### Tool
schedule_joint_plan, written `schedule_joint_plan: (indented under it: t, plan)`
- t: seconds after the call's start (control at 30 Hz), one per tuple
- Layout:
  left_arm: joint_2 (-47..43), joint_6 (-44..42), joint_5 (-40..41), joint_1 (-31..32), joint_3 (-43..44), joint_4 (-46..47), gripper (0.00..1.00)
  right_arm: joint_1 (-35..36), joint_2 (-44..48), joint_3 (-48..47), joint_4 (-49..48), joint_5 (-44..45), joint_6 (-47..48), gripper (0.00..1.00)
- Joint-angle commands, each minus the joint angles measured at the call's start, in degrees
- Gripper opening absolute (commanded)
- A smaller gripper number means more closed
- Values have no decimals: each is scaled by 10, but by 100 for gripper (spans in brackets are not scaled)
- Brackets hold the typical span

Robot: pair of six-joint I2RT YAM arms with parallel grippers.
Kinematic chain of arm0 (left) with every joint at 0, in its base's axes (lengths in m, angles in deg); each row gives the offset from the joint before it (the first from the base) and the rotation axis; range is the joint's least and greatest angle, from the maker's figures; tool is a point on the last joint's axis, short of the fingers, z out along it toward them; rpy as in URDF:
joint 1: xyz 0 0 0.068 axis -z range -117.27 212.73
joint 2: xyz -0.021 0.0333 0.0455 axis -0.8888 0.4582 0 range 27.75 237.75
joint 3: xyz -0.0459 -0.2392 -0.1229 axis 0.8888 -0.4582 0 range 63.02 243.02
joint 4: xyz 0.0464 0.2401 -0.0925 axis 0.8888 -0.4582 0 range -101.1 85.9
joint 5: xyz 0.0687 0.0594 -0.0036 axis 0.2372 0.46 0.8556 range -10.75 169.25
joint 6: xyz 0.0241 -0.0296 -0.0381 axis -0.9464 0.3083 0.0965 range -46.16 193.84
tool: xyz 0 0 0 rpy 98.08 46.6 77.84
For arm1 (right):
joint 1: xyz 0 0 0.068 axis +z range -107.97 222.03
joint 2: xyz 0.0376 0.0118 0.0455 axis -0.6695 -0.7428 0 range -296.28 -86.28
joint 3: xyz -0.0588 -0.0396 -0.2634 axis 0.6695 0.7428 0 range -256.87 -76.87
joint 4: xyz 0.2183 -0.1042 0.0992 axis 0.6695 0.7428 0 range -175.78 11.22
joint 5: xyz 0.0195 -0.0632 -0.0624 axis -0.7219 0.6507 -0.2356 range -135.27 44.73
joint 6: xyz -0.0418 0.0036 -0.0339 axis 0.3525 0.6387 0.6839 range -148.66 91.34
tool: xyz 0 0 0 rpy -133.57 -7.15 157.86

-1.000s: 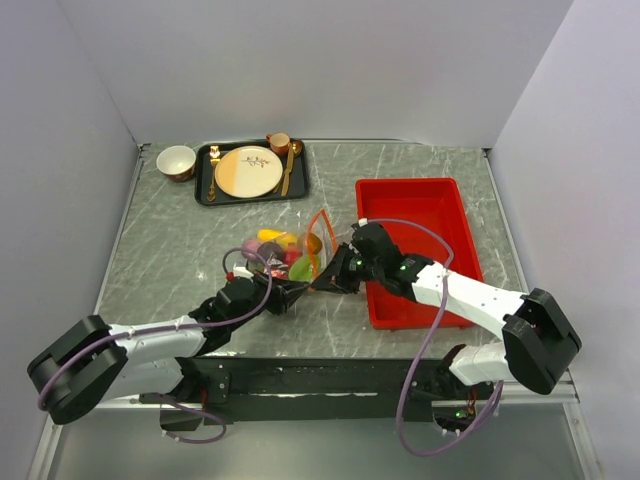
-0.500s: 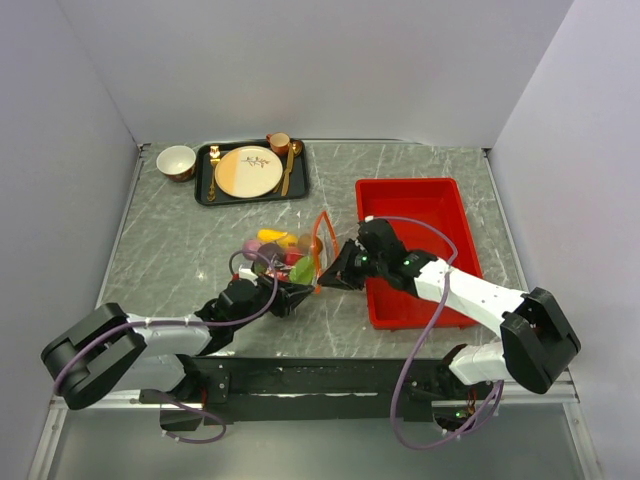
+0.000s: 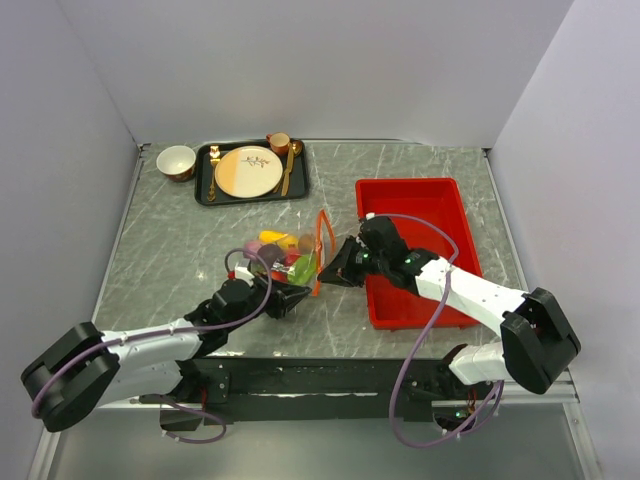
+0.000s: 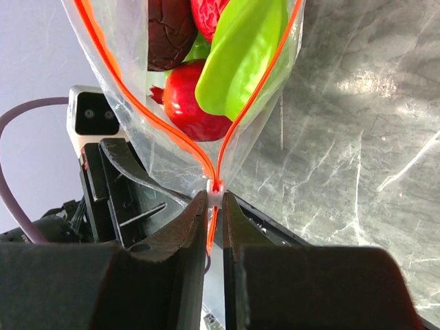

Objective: Place the food in the zip-top bag and seal the zipper
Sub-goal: Zip the zipper food storage bag at the center of the board.

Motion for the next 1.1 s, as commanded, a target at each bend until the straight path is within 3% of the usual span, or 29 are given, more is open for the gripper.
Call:
schedule_joint_plan:
  t: [0.0, 0.6, 1.07]
  plan:
    - [-19, -15, -13, 4, -4, -15, 1, -21, 12, -33, -8, 47, 17, 8]
    - [-155, -72, 49, 1, 24, -217, 1, -55, 0, -60, 8, 39, 44, 8]
    - [-191, -84, 69, 0, 38, -269, 1, -66, -14, -69, 11, 25, 53, 8]
